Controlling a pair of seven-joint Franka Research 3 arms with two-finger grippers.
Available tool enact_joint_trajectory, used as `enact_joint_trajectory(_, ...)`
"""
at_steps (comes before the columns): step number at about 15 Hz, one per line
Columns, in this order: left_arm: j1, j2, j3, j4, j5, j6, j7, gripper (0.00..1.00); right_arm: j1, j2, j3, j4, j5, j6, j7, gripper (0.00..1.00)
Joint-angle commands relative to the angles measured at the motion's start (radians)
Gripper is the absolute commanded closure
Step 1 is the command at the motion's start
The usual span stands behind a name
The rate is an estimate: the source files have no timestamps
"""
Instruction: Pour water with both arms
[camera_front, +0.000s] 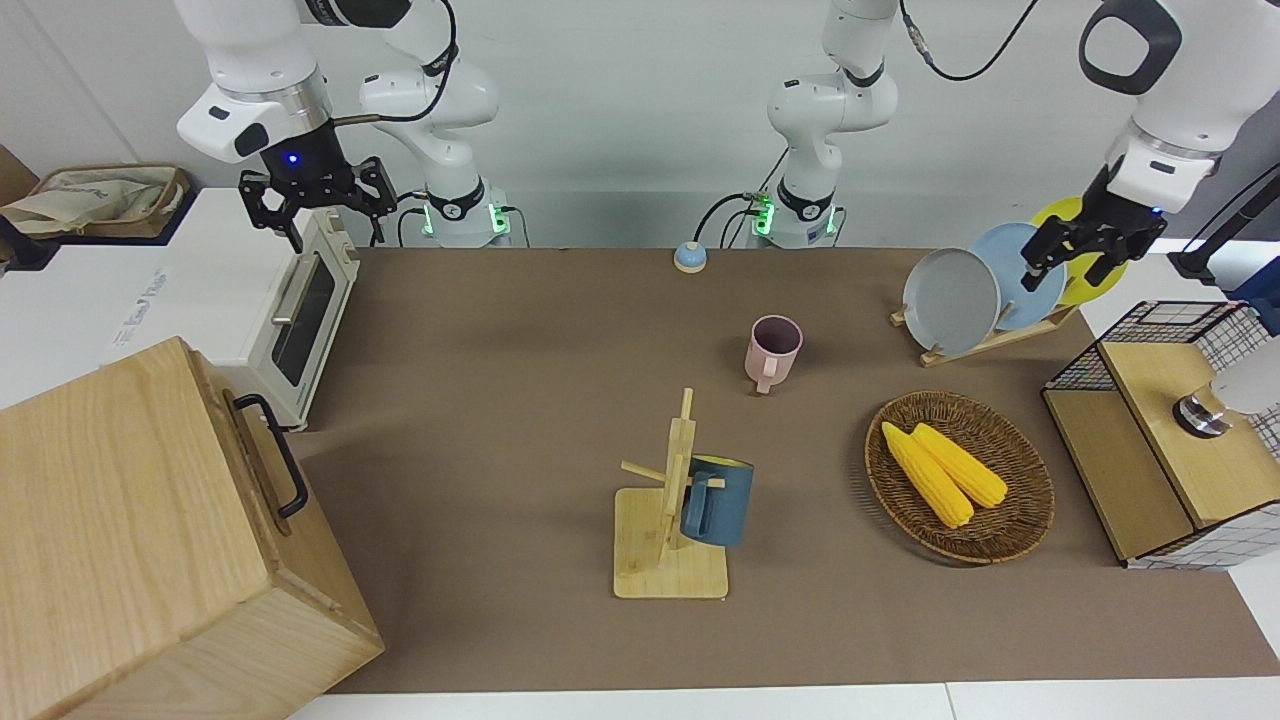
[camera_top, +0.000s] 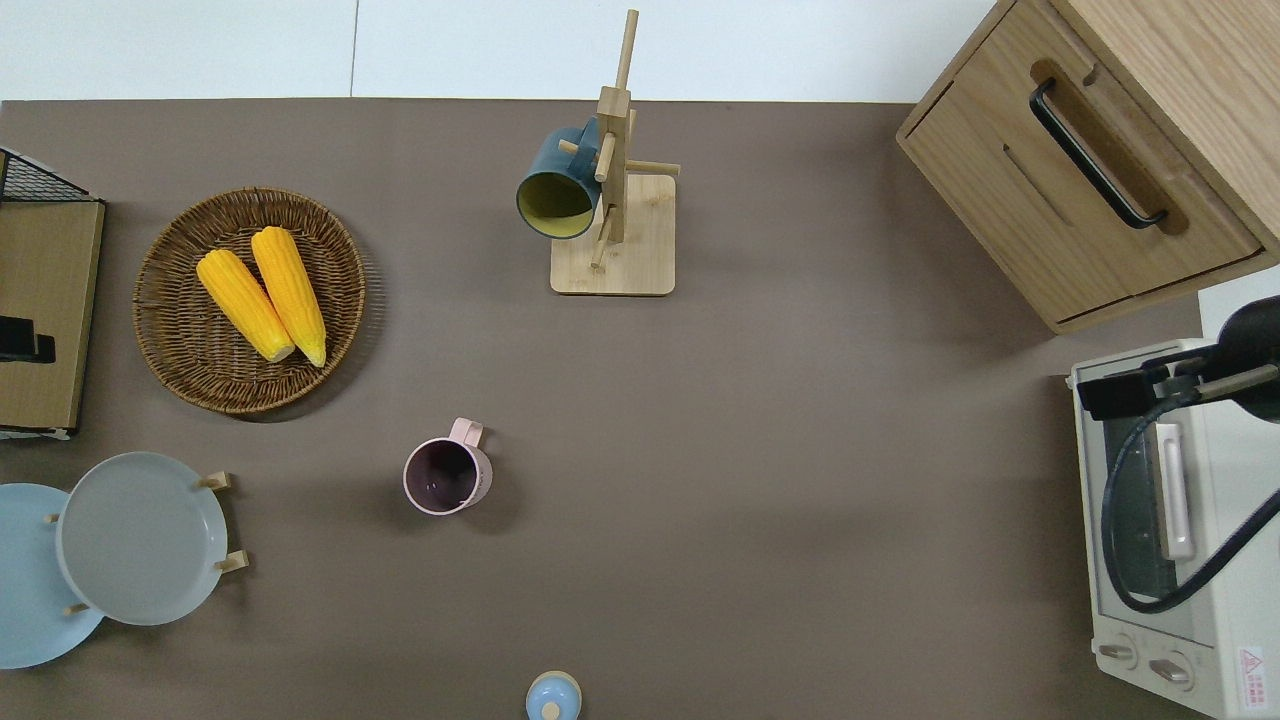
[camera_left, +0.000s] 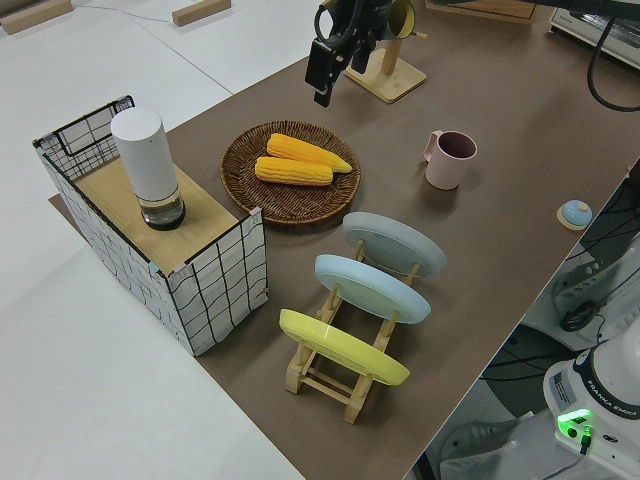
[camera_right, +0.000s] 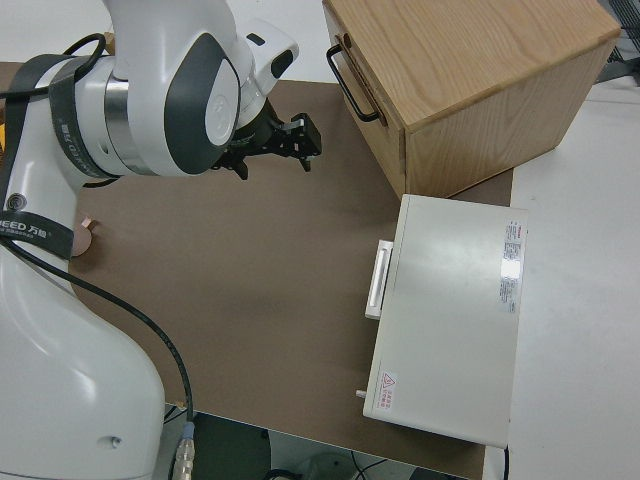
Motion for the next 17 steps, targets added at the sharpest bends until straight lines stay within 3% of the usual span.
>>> enact_joint_trajectory(1,-0.008,-0.031,-0.083,0.006,0.047,-0.052,-0.044,0.00,-0.005,-0.004,0.002,0.007,0.019,-0.015,-0.004,0.009)
enact_joint_trajectory(9,-0.008,-0.051,-0.203,0.006,0.050,-0.117,-0.148,0.00,-0.005,-0.004,0.002,0.007,0.019,-0.015,-0.004,0.009)
enact_joint_trajectory(11,-0.009,-0.080,-0.211,0.004,0.049,-0.128,-0.150,0.00,-0.005,-0.004,0.002,0.007,0.019,-0.015,-0.004,0.009)
enact_joint_trajectory(17,-0.006,-0.080,-0.225,0.004,0.044,-0.134,-0.144,0.00,-0.005,-0.004,0.002,0.007,0.019,-0.015,-0.004,0.009)
